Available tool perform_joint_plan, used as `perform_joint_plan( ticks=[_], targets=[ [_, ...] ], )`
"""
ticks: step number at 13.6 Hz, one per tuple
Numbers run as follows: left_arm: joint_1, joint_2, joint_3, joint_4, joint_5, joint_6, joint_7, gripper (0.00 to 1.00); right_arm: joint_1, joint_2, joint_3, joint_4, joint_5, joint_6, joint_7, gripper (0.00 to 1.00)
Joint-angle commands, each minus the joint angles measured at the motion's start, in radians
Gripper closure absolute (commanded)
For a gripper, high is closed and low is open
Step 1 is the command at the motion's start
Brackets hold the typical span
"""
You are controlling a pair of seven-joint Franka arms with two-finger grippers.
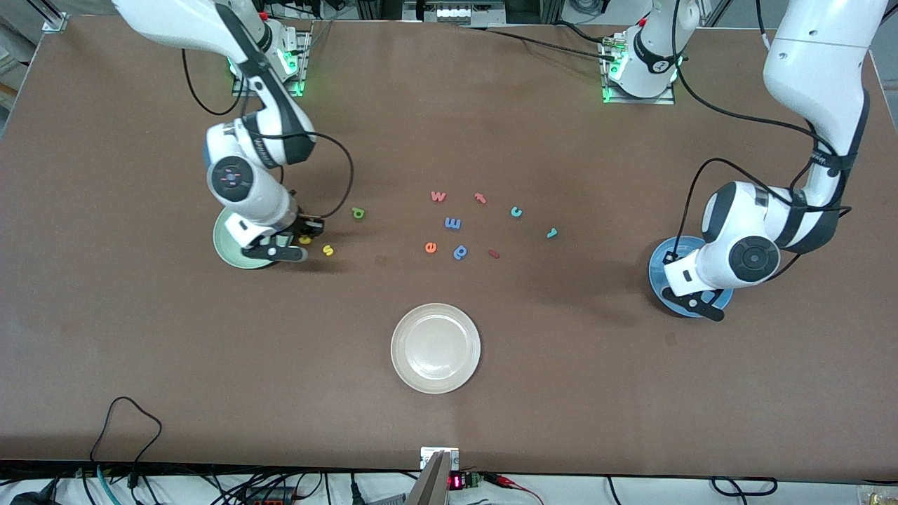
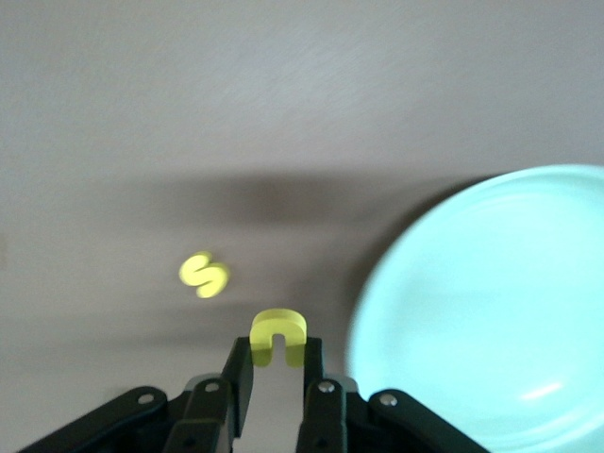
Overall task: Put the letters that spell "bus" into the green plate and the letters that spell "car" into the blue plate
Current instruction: 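Drop the u on the green plate while the left gripper drops d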
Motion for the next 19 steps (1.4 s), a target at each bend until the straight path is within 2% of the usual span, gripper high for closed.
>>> perform_joint_plan(
  ticks=[1,2,3,4,6,7,8,9,11,13,14,15,16,17,19],
  targets=[
    [0.013,-0.017,-0.014,-0.05,0.024,0.046,0.003,0.7,-0.102,-0.054,0.011,-0.027,-0.014,-0.06,-0.148,1.0],
    [0.015,-0.02,-0.016,-0.052,0.024,0.043,0.0,0.36,-0.143,-0.051,0.011,-0.03,-0.014,-0.076,-0.198,1.0],
    [0.013,-0.03,-0.023,-0.051,0.024,0.029,-0.005,0.06,-0.172,-0.046,0.011,-0.041,-0.014,-0.076,-0.226,1.0],
    [0.008,-0.056,-0.031,-0.048,0.024,-0.006,-0.005,0.0,-0.191,-0.043,0.011,-0.048,-0.014,-0.076,-0.252,1.0],
    [0.004,-0.105,-0.077,-0.026,0.015,-0.105,-0.031,0.0,-0.22,-0.025,0.011,-0.051,-0.014,-0.076,-0.283,0.99],
    [0.004,-0.118,-0.091,-0.021,0.012,-0.135,-0.055,0.0,-0.22,-0.015,0.011,-0.051,-0.014,-0.074,-0.28,0.87],
    [0.004,-0.127,-0.121,-0.021,0.01,-0.152,-0.09,0.0,-0.22,-0.009,0.011,-0.05,-0.014,-0.071,-0.28,0.73],
    [0.008,-0.13,-0.166,-0.023,0.01,-0.175,-0.153,0.0,-0.22,-0.003,0.011,-0.05,-0.014,-0.068,-0.28,0.48],
    [0.008,-0.127,-0.281,-0.032,0.01,-0.201,-0.341,0.0,-0.22,-0.003,0.011,-0.048,-0.014,-0.067,-0.283,0.16],
    [-0.002,-0.1,-0.351,-0.037,0.01,-0.164,-0.414,0.0,-0.219,-0.012,0.011,-0.042,-0.014,-0.07,-0.285,0.14],
    [-0.004,-0.089,-0.371,-0.066,0.01,-0.103,-0.419,0.0,-0.216,-0.023,0.013,-0.038,-0.014,-0.07,-0.285,0.14],
    [-0.005,-0.087,-0.376,-0.124,0.01,0.002,-0.43,0.0,-0.211,-0.029,0.019,-0.029,-0.014,-0.071,-0.283,0.14],
    [-0.007,-0.089,-0.378,-0.199,0.01,0.126,-0.434,0.08,-0.197,-0.031,0.023,-0.021,-0.014,-0.067,-0.274,0.15],
    [-0.007,-0.086,-0.376,-0.268,0.012,0.249,-0.437,0.15,-0.17,-0.029,0.023,0.0,-0.011,-0.065,-0.268,0.2],
    [-0.015,-0.054,-0.375,-0.316,0.021,0.357,-0.436,0.29,-0.124,-0.011,0.023,0.054,-0.011,-0.064,-0.26,0.42]
  ],
)
